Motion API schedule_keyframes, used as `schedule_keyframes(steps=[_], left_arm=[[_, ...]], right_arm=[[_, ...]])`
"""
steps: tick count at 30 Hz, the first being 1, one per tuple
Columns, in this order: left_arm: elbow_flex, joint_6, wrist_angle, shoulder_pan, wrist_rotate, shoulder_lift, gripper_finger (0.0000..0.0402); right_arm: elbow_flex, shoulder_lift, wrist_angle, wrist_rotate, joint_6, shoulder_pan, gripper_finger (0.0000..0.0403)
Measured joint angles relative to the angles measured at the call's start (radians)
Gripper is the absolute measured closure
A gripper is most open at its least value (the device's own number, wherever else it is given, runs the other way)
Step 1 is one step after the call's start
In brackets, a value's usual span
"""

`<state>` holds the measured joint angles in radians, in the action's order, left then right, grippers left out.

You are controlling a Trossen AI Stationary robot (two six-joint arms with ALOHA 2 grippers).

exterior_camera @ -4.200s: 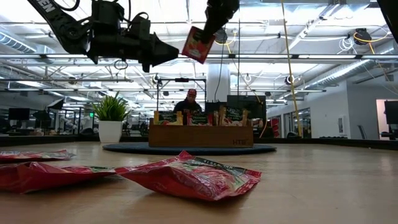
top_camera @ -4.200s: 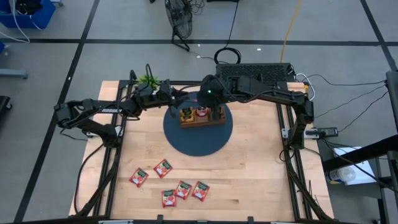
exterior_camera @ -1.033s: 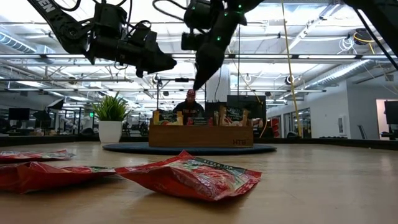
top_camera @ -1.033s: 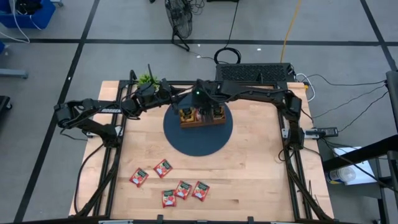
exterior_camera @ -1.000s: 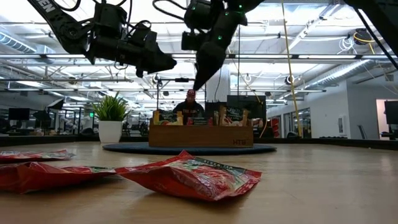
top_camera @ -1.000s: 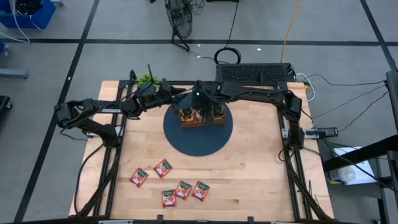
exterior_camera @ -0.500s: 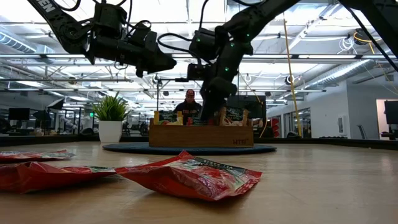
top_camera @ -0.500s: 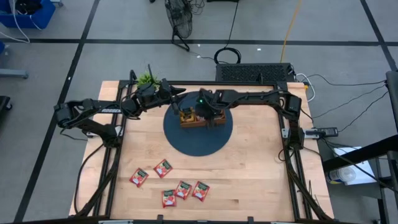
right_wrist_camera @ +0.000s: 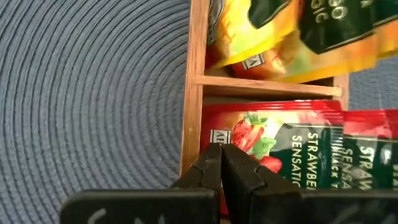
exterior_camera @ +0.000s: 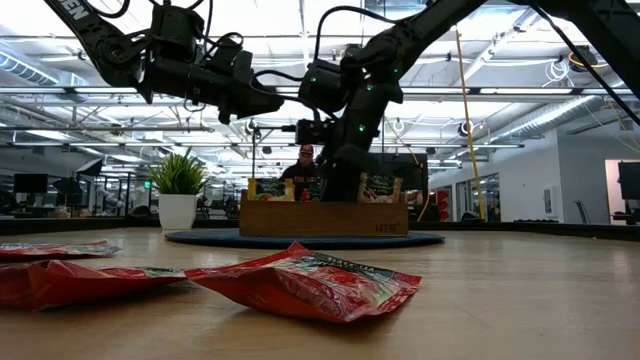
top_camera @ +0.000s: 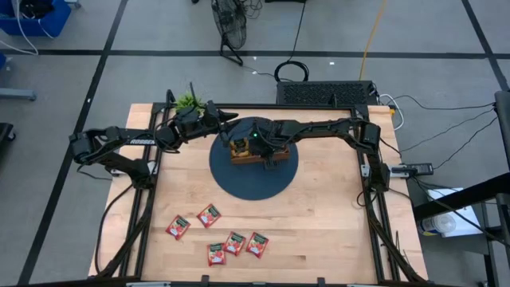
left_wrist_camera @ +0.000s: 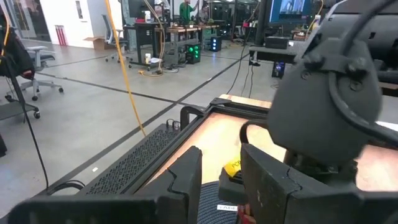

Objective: Pick & Place Tea
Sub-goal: Put the red tea bag into the middle section of the wooden organizer

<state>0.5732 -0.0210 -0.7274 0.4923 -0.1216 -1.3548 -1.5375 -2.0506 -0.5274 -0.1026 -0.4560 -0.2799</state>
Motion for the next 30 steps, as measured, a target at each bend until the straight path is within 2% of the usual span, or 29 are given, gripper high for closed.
schedule_keyframes(steps=[12, 21, 30], left_arm=[[0.0, -0.007, -0.001, 0.0, 0.003, 0.0, 0.0286], [0.0, -0.01, 0.001, 0.0, 0.003, 0.0, 0.0286], [0.0, -0.01, 0.007, 0.0, 0.002, 0.0, 0.0286]], right_arm=[[-0.002, -0.041, -0.014, 0.108, -0.029, 0.021, 0.0403], [0.001, -0.042, 0.008, 0.364, -0.044, 0.093, 0.0403], [0.001, -0.041, 0.079, 0.491, -0.046, 0.125, 0.0403]])
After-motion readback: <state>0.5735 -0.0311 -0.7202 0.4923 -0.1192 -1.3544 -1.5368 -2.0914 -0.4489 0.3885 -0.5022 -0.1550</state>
